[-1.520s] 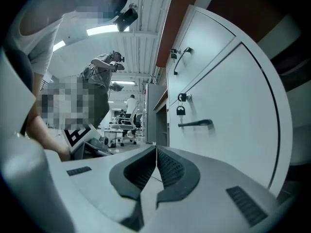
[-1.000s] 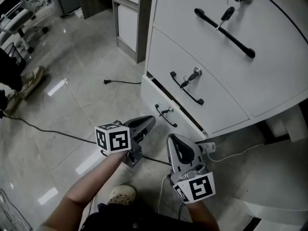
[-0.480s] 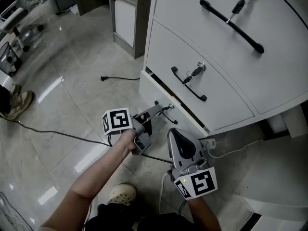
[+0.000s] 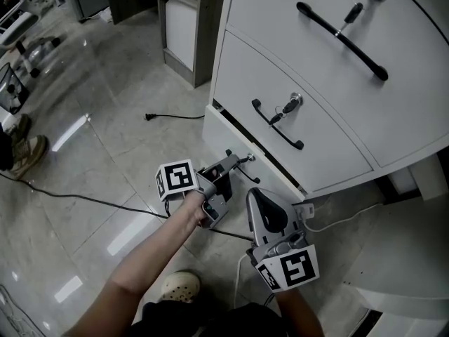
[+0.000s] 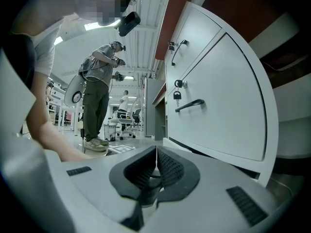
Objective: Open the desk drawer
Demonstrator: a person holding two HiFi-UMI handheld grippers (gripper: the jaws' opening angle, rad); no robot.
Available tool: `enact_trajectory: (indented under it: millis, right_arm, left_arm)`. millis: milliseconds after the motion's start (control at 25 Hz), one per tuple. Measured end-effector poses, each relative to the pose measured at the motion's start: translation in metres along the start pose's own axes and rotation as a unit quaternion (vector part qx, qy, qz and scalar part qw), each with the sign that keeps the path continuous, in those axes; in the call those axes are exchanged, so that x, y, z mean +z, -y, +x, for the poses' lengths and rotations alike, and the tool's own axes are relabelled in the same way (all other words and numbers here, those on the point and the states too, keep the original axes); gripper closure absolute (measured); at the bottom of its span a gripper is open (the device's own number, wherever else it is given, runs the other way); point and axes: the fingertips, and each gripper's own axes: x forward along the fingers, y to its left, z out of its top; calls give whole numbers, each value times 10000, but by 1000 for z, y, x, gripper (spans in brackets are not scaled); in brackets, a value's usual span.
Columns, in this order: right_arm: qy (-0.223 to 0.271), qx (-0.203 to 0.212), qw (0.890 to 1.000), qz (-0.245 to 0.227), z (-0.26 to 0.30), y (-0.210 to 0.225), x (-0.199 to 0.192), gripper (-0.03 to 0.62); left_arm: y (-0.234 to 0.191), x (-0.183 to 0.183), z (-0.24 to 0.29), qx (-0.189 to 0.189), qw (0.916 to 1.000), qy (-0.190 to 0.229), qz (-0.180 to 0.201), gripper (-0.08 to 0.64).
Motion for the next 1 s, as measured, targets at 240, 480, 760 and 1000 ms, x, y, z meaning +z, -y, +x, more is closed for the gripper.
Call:
enact_trajectory:
  millis: [240, 480, 760, 1000]
  right_arm:
    - [146, -208, 9996, 92, -8, 7, 8, 574]
    - [241, -232, 9994, 117, -11, 1, 15, 574]
    - [278, -248, 9993, 58, -19, -3, 29, 574]
    - [290, -316, 9991, 51, -22, 1, 41, 574]
  left_arm:
    - [-1, 0, -1, 104, 9999, -12, -45, 532]
    - [2, -3, -6, 168, 9995, -251, 50, 532]
    - [1, -5, -16, 196, 9996, -177, 63, 532]
    - [2, -7, -30, 222, 9996, -151, 65, 532]
